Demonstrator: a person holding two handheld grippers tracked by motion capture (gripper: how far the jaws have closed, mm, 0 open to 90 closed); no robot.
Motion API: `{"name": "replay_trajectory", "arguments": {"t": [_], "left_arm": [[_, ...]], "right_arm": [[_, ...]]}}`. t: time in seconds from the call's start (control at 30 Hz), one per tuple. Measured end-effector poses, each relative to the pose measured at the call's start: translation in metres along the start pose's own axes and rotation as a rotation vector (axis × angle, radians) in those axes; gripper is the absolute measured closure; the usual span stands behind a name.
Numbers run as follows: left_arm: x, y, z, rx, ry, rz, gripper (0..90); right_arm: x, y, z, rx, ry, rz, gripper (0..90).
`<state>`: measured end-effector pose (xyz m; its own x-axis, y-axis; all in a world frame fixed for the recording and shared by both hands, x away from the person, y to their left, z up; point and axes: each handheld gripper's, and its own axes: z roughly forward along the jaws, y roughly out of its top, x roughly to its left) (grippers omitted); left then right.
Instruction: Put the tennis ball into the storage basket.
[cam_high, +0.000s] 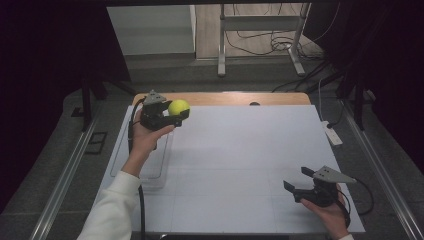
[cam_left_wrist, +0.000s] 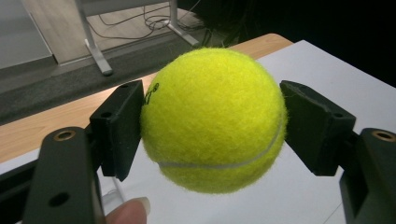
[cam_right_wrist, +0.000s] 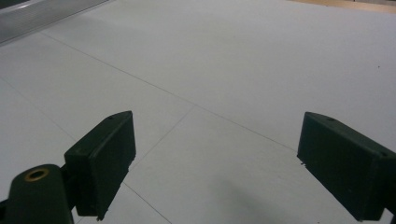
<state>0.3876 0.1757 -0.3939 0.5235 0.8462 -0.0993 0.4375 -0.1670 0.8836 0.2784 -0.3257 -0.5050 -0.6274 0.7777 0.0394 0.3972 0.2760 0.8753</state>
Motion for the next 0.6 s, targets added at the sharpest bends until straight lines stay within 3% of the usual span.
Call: {"name": "replay_trajectory", "arguments": {"t": [0.6], "left_arm": [[0.026, -0.007, -0.011, 0.01, 0.076, -0.037, 27.1]], "right_arm": [[0.0, 0.0, 0.0, -0.004, 0.004, -0.002, 12.0]]}}
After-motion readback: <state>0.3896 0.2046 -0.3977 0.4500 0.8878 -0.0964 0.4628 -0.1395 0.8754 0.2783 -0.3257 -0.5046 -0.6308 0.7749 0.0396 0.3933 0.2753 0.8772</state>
